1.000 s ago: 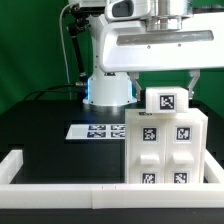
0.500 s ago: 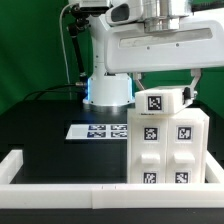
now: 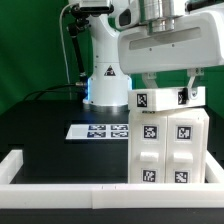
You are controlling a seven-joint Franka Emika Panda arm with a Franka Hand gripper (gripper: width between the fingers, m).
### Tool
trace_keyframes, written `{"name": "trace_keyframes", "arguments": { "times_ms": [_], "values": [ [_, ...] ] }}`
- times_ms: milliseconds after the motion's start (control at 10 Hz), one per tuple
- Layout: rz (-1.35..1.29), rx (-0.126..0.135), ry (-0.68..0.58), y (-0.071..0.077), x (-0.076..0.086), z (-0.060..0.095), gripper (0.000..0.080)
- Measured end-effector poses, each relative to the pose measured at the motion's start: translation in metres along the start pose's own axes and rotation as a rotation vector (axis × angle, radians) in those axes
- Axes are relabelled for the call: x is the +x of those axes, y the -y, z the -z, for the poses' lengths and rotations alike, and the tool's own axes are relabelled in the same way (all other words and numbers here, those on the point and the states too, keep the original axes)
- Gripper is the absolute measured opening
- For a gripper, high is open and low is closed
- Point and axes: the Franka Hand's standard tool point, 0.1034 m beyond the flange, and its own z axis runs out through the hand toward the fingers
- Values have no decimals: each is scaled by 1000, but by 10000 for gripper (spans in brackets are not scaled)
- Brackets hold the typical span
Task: Assemble cabinet
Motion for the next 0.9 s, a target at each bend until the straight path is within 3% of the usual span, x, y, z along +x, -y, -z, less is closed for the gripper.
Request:
{"name": "trace_keyframes", "arguments": {
  "times_ms": [500, 900],
  "values": [
    [-402, 51, 43, 4, -2, -1, 564],
    [-656, 58, 80, 5, -5, -1, 564]
  ]
}}
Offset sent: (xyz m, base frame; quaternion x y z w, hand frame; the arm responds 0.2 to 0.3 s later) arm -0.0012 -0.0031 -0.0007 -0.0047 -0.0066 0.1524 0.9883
